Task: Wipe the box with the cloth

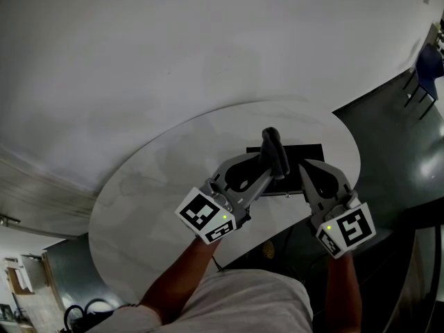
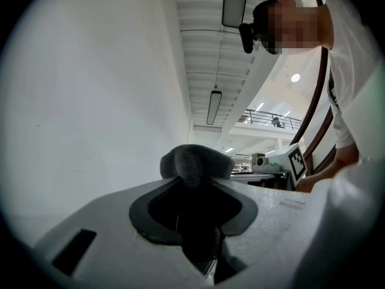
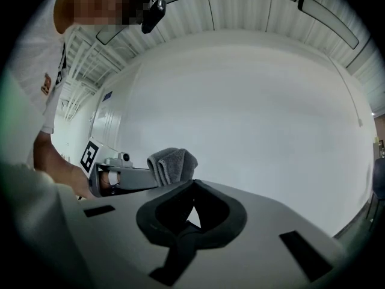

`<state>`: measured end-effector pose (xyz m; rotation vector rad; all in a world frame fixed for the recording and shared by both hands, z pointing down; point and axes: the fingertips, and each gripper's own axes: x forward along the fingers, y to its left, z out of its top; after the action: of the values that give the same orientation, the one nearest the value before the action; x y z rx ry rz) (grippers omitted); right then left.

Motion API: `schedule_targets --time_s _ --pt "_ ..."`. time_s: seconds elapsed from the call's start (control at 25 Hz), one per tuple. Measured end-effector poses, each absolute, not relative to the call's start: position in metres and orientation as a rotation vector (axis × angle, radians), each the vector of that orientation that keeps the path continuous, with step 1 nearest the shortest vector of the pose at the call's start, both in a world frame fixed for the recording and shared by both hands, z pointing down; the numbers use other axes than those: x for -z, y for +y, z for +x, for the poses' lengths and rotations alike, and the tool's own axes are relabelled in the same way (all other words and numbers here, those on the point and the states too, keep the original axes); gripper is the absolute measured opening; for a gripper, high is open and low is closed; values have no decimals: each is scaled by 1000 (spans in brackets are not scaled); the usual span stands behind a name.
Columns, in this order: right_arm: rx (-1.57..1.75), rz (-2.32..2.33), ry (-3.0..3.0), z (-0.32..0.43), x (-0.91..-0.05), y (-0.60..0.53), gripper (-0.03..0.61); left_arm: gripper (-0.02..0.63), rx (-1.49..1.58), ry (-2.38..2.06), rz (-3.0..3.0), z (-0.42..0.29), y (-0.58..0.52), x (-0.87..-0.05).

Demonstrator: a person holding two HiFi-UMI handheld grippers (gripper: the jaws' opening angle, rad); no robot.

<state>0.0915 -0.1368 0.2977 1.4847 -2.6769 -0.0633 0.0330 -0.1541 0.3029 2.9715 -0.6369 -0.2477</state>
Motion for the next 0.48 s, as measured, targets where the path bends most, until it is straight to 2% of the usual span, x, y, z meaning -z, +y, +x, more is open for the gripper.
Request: schedule_targets --time_s 0.48 --pt "61 1494 -2657 91 -298 -137 12 107 247 -608 2968 34 -155 -305"
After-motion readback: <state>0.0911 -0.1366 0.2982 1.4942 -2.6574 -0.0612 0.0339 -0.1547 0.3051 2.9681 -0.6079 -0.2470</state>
